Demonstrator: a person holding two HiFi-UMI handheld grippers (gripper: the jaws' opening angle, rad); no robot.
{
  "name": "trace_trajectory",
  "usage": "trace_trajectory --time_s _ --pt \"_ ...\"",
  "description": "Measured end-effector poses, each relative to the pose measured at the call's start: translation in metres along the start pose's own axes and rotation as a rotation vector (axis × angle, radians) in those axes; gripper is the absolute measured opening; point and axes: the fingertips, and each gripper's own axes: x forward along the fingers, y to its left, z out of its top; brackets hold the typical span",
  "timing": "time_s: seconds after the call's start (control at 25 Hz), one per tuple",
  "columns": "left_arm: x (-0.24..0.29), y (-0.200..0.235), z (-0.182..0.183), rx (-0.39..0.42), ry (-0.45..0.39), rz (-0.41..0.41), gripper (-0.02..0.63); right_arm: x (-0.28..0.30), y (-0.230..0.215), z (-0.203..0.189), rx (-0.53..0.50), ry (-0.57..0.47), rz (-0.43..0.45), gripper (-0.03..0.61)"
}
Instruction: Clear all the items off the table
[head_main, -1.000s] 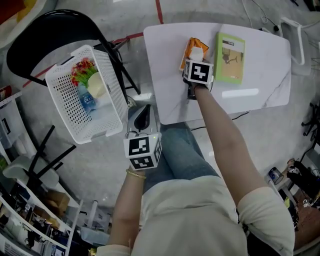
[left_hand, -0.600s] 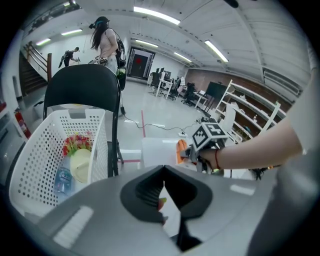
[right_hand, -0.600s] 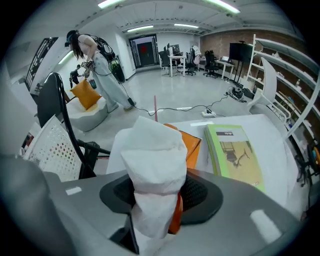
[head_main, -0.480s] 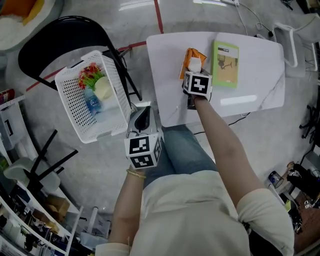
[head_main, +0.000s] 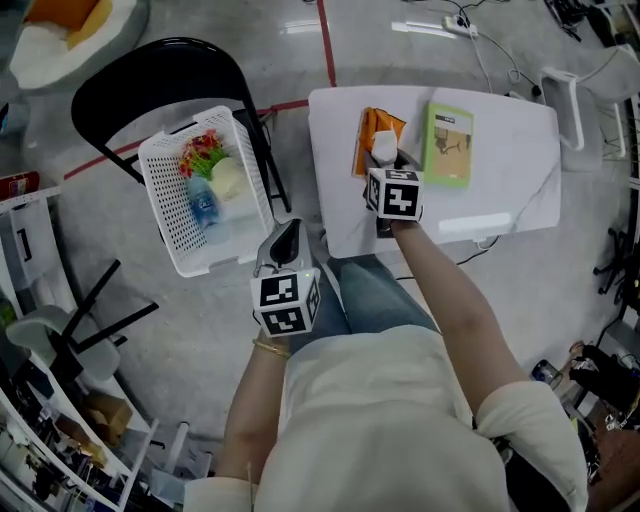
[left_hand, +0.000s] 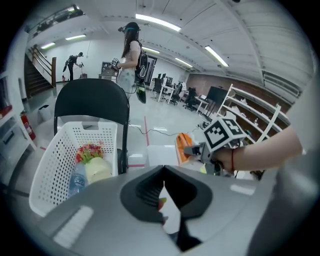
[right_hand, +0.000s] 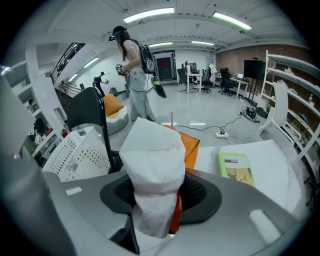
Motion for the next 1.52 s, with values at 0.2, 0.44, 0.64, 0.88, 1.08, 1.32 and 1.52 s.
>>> trace_trajectory --time_s 0.2,0.44,0.64,0.88,1.08,1.32,1.52 --pt "-0.018 0.011 0.002 -0.016 -0.02 0.024 0.009 -0.021 0.033 0.017 -0.048 -0.041 0.069 0.199" --pt "-0.037 0.027 0.0 -0.048 -0.035 0.059 0.009 -0.041 0.078 0.031 -0.113 -0.067 0.154 0.196" --pt "-0.053 0.041 -0.002 -0.083 -0.052 0.089 0.009 -0.056 0.117 0.035 -0.192 -0.073 0.217 0.193" --pt "-0.074 0.072 -0.005 -0.126 -0.072 0.136 0.009 -0.065 0.173 0.033 -0.255 -0.059 0.294 0.193" --pt "-0.093 0.103 -0.005 -0.157 -0.091 0.183 0.009 -0.071 0.221 0.025 -0.325 -0.036 0.362 0.192" --pt "-0.111 0.137 -0.004 -0.182 -0.106 0.233 0.009 -0.074 0.274 0.019 -0.399 -0.012 0.432 0.19" --pt "-0.121 0.159 -0.006 -0.208 -0.112 0.262 0.009 -0.077 0.312 0.008 -0.49 0.013 0.49 0.19"
